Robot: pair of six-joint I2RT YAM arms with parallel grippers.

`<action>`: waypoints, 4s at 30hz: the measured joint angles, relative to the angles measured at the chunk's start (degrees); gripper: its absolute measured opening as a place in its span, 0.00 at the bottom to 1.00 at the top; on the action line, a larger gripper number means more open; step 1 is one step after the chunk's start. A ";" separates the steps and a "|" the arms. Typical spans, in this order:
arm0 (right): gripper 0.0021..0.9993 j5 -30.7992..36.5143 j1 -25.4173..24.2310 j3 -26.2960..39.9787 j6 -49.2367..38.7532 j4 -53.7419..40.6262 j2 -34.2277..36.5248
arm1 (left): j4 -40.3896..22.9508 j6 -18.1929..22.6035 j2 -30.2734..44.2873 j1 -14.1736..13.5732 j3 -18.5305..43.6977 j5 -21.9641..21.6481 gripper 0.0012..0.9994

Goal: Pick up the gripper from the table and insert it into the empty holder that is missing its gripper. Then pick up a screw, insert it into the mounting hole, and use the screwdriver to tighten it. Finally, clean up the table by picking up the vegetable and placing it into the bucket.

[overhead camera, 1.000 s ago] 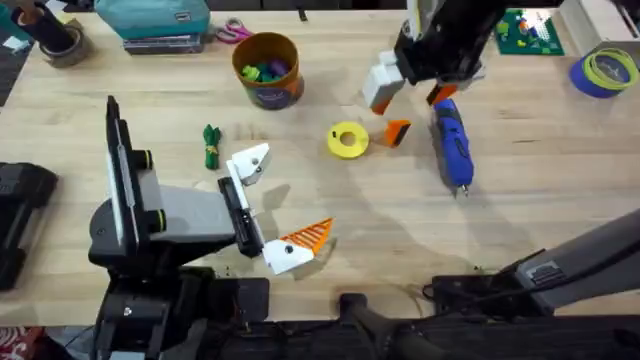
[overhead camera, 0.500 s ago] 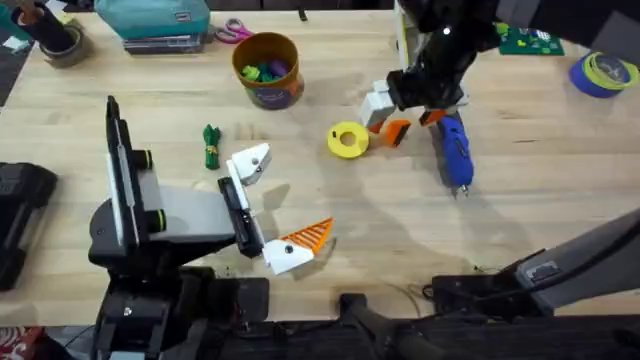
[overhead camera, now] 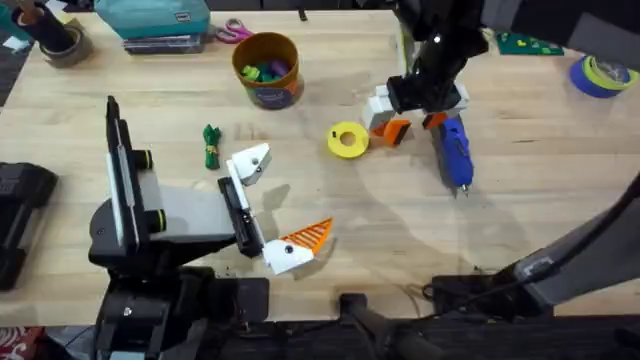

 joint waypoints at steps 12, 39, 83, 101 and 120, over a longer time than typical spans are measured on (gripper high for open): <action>0.60 0.00 0.02 -0.04 0.16 0.60 0.15 | -0.02 0.00 0.02 0.00 0.00 0.00 0.99; 0.01 0.01 -0.01 -0.35 0.55 1.09 -6.45 | 0.00 0.01 0.02 0.00 0.00 0.00 0.99; 0.01 -34.29 -5.68 -32.51 10.76 62.09 -34.03 | -0.02 0.00 0.02 0.00 0.00 0.02 0.99; 0.01 -64.57 -11.21 -50.88 45.76 109.34 -29.28 | -0.04 0.00 0.02 0.00 0.00 0.15 0.99; 0.01 -85.30 -11.17 -51.04 52.81 118.03 -13.24 | -0.02 0.00 0.02 0.00 0.00 0.15 0.99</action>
